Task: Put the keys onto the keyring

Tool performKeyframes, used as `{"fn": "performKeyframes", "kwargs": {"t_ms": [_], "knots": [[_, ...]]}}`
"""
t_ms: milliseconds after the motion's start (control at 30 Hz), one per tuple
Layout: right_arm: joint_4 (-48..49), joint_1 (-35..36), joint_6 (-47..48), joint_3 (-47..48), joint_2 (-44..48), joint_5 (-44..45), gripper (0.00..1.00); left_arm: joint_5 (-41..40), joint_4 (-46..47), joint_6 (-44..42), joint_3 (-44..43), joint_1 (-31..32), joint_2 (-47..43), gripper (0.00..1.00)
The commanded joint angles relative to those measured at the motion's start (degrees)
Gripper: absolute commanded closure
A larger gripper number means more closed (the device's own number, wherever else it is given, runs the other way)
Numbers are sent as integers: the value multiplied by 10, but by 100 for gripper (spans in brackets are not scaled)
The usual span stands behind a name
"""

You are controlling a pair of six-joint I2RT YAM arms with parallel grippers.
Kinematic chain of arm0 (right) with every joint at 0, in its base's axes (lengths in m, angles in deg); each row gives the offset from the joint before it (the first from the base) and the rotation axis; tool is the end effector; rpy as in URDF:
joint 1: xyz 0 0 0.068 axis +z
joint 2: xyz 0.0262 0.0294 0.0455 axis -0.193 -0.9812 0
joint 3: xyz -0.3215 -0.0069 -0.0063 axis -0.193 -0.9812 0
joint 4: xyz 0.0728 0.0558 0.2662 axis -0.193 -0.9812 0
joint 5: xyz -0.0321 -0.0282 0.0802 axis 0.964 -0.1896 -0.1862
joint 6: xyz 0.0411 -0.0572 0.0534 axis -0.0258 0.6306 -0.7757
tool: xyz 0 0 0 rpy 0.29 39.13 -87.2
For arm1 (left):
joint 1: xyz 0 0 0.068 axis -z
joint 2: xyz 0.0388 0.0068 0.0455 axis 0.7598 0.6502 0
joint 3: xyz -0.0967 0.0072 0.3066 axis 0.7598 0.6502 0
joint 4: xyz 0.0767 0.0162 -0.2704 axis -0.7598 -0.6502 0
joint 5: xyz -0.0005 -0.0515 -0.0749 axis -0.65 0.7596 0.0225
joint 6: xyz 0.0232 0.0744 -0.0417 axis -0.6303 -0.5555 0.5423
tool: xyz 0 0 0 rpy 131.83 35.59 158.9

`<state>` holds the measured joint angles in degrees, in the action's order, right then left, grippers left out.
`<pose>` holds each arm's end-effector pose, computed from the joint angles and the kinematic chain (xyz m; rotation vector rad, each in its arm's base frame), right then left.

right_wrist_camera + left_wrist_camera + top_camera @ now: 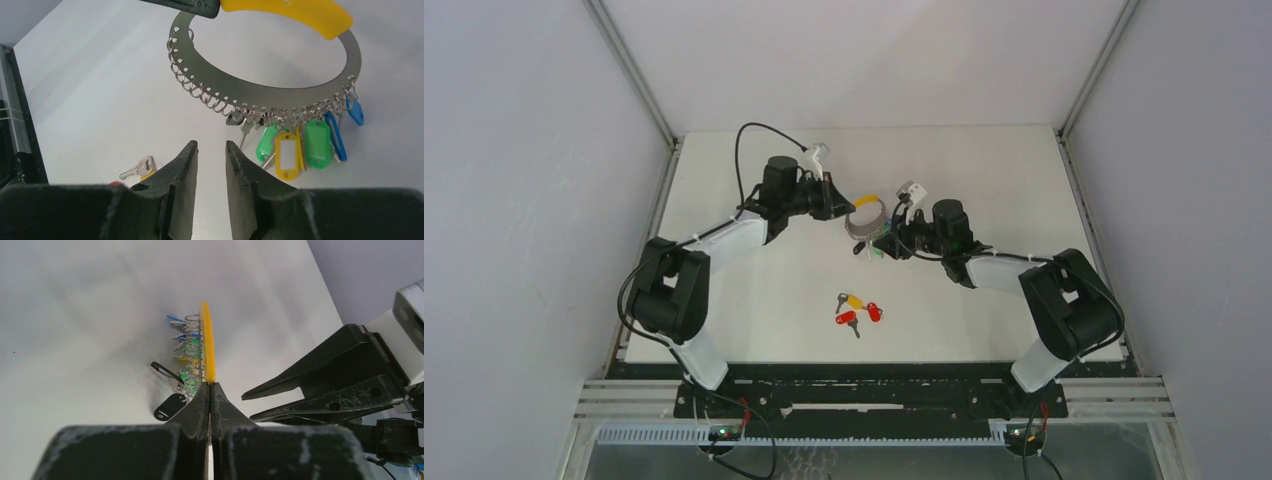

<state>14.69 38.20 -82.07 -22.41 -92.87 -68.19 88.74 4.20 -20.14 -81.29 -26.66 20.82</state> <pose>0.3170 0.2066 0.2075 -0.6604 1.8931 0.9307 0.3943 -0.2102 0.2606 0.3223 2.1106 -1.0719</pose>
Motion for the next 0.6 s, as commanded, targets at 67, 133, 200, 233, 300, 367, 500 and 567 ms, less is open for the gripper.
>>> {"fn": "performKeyframes", "kwargs": {"t_ms": [67, 133, 200, 233, 300, 367, 500, 567], "knots": [[47, 5, -21, 31, -32, -31, 74, 6, 60, 34, 15, 6, -36, 100], [48, 6, -25, 37, -39, -33, 74, 6, 62, 35, 16, 7, -38, 100], [52, 6, -29, 41, -44, -35, 75, 3, 62, 36, 17, 8, -39, 100], [54, 6, -30, 41, -47, -35, 76, 3, 62, 36, 18, 7, -39, 100], [58, 7, -33, 43, -51, -36, 77, 2, 62, 38, 17, 8, -40, 100], [61, 9, -37, 46, -54, -36, 79, 1, 62, 39, 18, 9, -40, 100], [65, 11, -41, 48, -59, -35, 81, -2, 62, 40, 17, 9, -39, 100], [66, 11, -42, 51, -61, -32, 82, -3, 62, 43, 17, 9, -39, 100]]}}
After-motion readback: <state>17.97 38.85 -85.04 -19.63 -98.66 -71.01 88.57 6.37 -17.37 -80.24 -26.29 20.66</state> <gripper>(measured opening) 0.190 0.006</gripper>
